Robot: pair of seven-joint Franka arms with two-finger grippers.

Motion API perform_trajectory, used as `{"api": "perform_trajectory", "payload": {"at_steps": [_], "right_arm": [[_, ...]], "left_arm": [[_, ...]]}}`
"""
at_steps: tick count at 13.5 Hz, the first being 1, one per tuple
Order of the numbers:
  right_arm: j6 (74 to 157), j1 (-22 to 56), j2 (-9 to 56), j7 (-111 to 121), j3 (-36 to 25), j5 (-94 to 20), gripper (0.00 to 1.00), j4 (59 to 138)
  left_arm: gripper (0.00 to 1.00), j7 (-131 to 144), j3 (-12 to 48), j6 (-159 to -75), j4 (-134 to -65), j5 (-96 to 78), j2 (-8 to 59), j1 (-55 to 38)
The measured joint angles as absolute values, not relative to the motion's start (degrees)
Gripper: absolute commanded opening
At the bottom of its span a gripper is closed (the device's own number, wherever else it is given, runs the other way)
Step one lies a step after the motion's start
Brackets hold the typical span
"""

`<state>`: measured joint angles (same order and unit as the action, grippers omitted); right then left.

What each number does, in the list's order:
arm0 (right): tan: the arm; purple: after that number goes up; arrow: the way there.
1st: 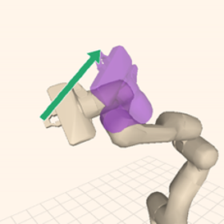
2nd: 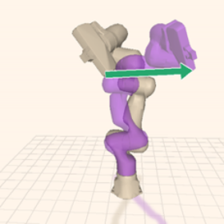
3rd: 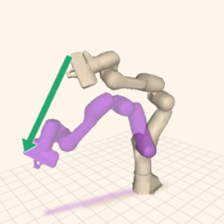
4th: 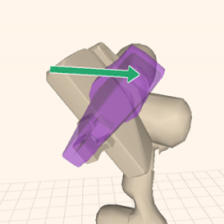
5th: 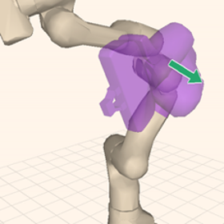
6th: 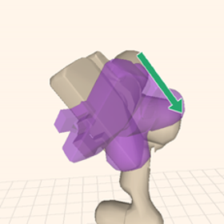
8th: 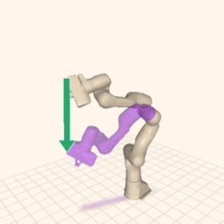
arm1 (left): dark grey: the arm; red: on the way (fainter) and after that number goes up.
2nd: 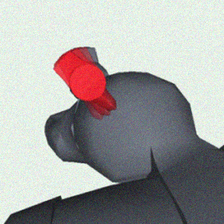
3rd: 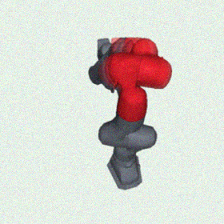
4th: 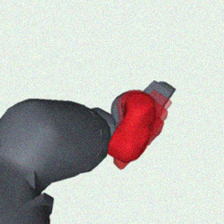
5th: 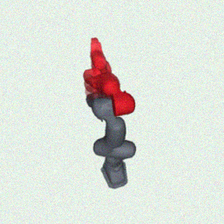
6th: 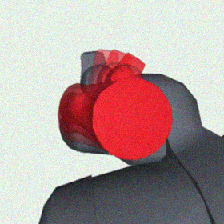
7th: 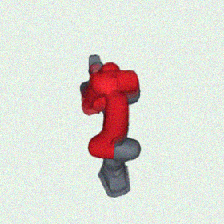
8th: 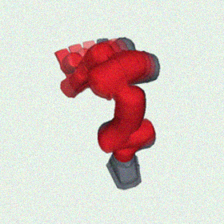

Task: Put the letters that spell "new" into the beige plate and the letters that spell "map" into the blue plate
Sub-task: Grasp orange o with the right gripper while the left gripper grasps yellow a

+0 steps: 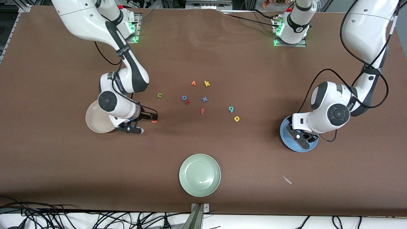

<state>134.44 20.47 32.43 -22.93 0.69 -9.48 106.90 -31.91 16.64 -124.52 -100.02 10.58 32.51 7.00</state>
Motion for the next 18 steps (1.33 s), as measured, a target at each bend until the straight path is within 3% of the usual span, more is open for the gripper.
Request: {"api": "perform_trajectory", "payload": {"at_steps": [8,14,18], "right_arm": [[136.33,22.36,33.84,-22.93,0.68,-7.36,1.00,106.82],[139.70,23.66,34.64,-22.93,0.68,-5.36,1.00,107.18],[139.89,23.77,35.10,-22.93,0.61,-5.29,0.91,107.21]], "left_arm": [[1.00,8.88,16.99,-122.61,-97.94,9.82,32.81,-5.48],[1.00,31.63,17.00,-125.71,-97.98,6.57,35.04,-12.33],[1.00,38.68,16.99,-131.41,-98.27,6.56,38.76,-14.31]]}}
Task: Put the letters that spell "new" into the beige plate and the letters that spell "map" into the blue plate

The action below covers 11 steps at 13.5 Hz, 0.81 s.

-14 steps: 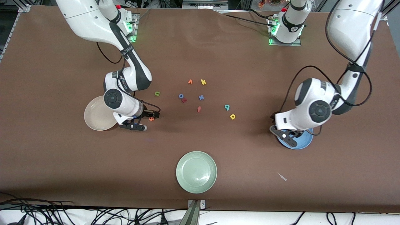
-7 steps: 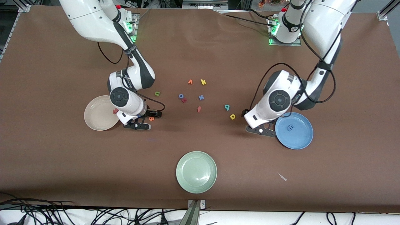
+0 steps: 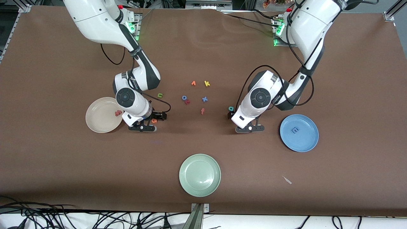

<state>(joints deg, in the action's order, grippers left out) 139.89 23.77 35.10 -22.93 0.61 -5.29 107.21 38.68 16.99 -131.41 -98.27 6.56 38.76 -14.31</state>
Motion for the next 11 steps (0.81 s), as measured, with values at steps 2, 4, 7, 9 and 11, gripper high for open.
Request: {"api": "perform_trajectory", "payload": {"at_steps": [2,4,7,9,11], "right_arm": [[139.89,23.77,35.21,-22.93,0.50,-5.29,0.83,107.21],[139.92,23.71,35.22,-22.93,0.37,-5.29,0.74,107.21],[139.94,23.53,35.22,-22.93,0.15,-5.29,0.63,107.21],[139.94,23.50,35.23,-22.93,0.12,-5.29,0.54,107.21],[139.95,23.50,35.24,-22.95,0.12,-5.30,0.54,107.21]], "left_arm": [[0.98,41.67,16.99,-133.21,-98.46,6.56,40.04,-15.06],[0.88,43.76,17.00,-133.51,-98.55,6.56,40.34,-16.09],[0.74,44.29,16.79,-133.62,-98.81,6.57,40.47,-16.36],[0.68,44.31,16.42,-133.69,-98.87,6.57,40.58,-16.36],[0.68,44.31,16.15,-133.88,-98.88,6.61,40.76,-16.36]]}}
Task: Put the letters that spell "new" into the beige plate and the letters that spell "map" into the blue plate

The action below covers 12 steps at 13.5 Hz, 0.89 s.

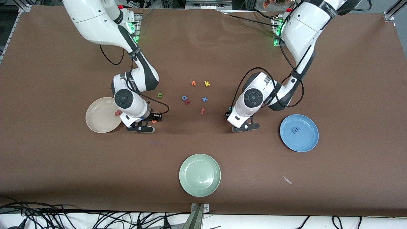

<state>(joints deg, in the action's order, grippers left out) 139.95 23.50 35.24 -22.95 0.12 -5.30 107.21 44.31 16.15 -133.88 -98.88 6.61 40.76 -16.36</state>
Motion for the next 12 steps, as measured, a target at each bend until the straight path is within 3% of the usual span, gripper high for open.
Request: {"api": "perform_trajectory", "payload": {"at_steps": [1,4,6,12], "right_arm": [[139.96,23.50,35.25,-22.95,0.12,-5.30,0.53,107.21],[140.08,23.50,35.27,-22.97,0.12,-5.33,0.53,107.21],[140.31,23.48,35.31,-22.98,0.11,-5.33,0.53,107.20],[140.54,23.45,35.45,-23.11,0.06,-5.35,0.49,107.13]], "left_arm": [[0.64,44.31,16.04,-134.28,-98.88,6.62,41.03,-16.36],[0.17,44.32,15.88,-135.05,-98.89,6.63,41.78,-16.35],[0.02,44.32,15.83,-135.05,-98.79,6.64,41.57,-16.22],[0.00,42.95,15.77,-131.80,-97.81,6.71,40.63,-15.27]]}}
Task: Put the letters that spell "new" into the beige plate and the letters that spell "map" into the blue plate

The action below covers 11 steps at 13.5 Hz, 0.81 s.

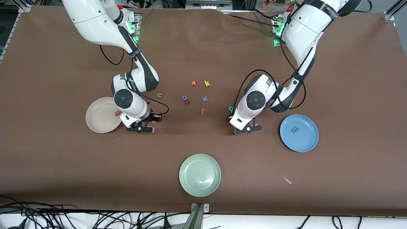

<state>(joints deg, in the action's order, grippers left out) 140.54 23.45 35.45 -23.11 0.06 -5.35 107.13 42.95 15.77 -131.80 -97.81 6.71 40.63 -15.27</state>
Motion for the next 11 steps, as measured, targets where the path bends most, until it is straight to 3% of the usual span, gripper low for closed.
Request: {"api": "perform_trajectory", "payload": {"at_steps": [6,11], "right_arm": [[141.43,23.43,35.61,-24.09,0.04,-5.37,0.43,107.11],[141.46,23.41,35.61,-24.61,-0.02,-5.37,0.38,107.09]], "left_arm": [[0.00,26.42,15.61,-116.68,-97.00,6.75,32.59,-6.98],[0.00,9.64,15.06,-115.10,-97.60,9.08,32.18,3.16]]}}
